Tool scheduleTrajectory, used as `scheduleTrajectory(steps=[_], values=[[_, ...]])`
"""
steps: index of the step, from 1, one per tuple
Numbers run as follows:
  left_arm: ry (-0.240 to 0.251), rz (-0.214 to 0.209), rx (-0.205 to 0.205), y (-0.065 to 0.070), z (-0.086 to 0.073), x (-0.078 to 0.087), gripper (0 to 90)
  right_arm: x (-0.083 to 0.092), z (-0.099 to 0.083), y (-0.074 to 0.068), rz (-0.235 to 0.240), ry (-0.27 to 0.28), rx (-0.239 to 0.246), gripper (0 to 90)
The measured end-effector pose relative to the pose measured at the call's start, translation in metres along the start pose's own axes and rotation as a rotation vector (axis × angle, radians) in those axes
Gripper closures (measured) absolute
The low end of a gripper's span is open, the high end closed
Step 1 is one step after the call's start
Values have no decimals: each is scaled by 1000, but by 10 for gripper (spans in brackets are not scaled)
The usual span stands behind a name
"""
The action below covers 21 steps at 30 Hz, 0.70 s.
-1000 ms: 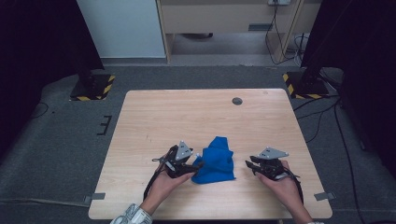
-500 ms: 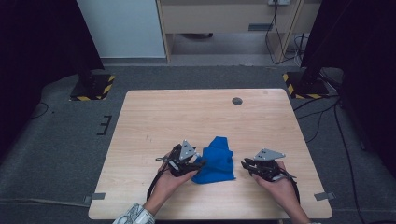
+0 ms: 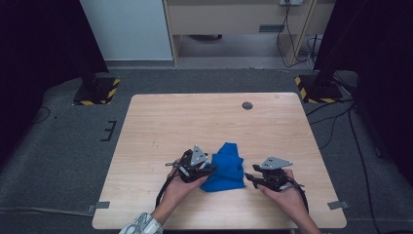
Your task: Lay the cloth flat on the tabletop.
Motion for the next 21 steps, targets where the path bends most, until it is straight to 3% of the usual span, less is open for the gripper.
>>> scheduleTrajectory(steps=[5, 11, 14, 17, 21], values=[[-3, -14, -7, 3, 1, 0, 524, -1, 1, -4, 15, 5, -5, 447], [-31, -29, -53, 9, -1, -8, 704, -7, -2, -11, 20, -17, 12, 388], [-28, -42, -53, 10, 1, -7, 820, -9, -3, -12, 16, -23, 17, 366], [11, -35, -35, 7, 7, 2, 852, -9, -3, -13, 11, -22, 17, 351], [83, -7, 19, -5, 19, 19, 853, -9, -2, -13, 7, -17, 17, 338]])
Point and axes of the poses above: each handheld gripper's, and its own axes: x roughly backward along the jaws, z roughly out of its top, y roughly to its right, the point moved 9 cm from there along -x, roughly forward along the jaws, and after that the axes turned 2 degrees about -y, right-handed, at the moved point
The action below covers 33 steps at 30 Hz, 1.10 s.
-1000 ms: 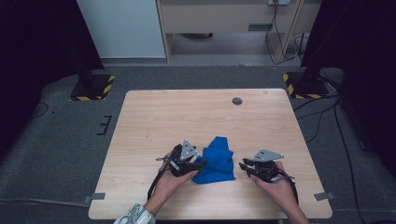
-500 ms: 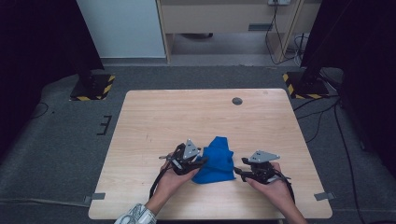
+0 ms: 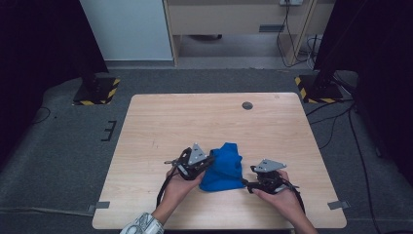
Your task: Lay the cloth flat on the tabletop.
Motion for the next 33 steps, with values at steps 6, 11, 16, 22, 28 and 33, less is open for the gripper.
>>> scheduleTrajectory(steps=[6, 11, 16, 22, 28, 33], values=[[17, 57, 51, -29, -2, 15, 855, -3, -1, 0, 0, -10, 5, 354], [-32, 102, 82, -52, -17, 15, 855, -6, 3, -4, 6, 3, 17, 439], [-65, 127, 112, -68, -30, 14, 855, -17, 11, -5, 10, 10, 31, 540], [-87, 144, 122, -77, -38, 14, 854, -23, 9, -1, 21, -7, 33, 679], [-96, 151, 122, -80, -41, 13, 853, -28, 9, -3, 38, -17, 42, 732], [-97, 154, 124, -81, -42, 13, 853, -37, 10, -6, 39, -37, 62, 745]])
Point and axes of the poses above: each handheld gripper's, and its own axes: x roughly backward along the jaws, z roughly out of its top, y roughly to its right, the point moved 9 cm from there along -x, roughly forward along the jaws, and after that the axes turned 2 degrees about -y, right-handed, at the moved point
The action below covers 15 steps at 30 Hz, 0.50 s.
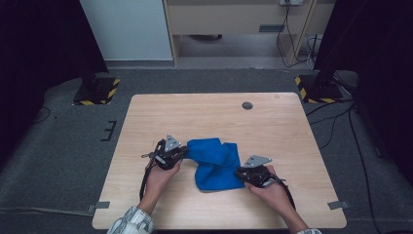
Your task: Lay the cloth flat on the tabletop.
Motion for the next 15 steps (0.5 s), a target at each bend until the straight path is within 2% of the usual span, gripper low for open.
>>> scheduleTrajectory(steps=[3, 4, 6, 13, 14, 15], values=[[-3, -4, 2, 2, 0, -2, 852, 3, -3, 0, 4, -13, -6, 751], [-3, -9, 4, 4, 0, -3, 852, 5, -4, 0, 7, -17, -22, 755], [-5, -27, -1, 10, 1, -5, 850, 9, -8, 1, 5, -27, -30, 759], [-13, -59, -43, 31, 5, -12, 842, 41, -35, 3, 7, -71, -38, 757], [-15, -62, -48, 34, 6, -14, 841, 44, -37, 4, 8, -71, -33, 746], [-15, -62, -48, 34, 6, -14, 840, 47, -36, 7, 7, -49, -26, 732]])
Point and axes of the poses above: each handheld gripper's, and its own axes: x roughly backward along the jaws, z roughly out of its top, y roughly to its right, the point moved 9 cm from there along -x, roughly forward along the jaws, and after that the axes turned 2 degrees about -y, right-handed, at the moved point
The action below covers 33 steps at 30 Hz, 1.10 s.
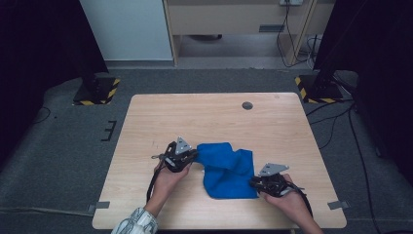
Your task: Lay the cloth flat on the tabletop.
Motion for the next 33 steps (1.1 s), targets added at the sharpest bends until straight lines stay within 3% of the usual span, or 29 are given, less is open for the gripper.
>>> scheduleTrajectory(steps=[2, 4, 5, 12, 15, 17, 19, 27, 33], values=[[-5, -4, -9, 5, 1, -4, 838, 4, 9, 7, -7, 64, -18, 706], [-9, -5, -18, 7, 1, -5, 834, 5, 14, 9, -12, 85, -17, 698], [-18, 0, -29, 8, 0, -7, 830, 1, 25, 13, -17, 126, -2, 671], [-19, 3, -10, 2, -2, -6, 832, -28, 31, 12, -17, 78, 53, 531], [-17, 1, -4, 2, -2, -7, 832, -36, 30, 12, -8, 45, 58, 639], [-17, 1, -4, 2, -2, -6, 833, -36, 31, 14, -4, 43, 44, 800], [-23, 0, -7, 2, -2, -7, 833, -33, 29, 16, -4, 37, 32, 856], [-64, -3, -41, 4, -14, -5, 833, -19, 19, 13, 45, 29, 5, 861], [-66, -10, -4, -4, -17, -5, 836, -3, 31, 26, 25, 119, -38, 852]])
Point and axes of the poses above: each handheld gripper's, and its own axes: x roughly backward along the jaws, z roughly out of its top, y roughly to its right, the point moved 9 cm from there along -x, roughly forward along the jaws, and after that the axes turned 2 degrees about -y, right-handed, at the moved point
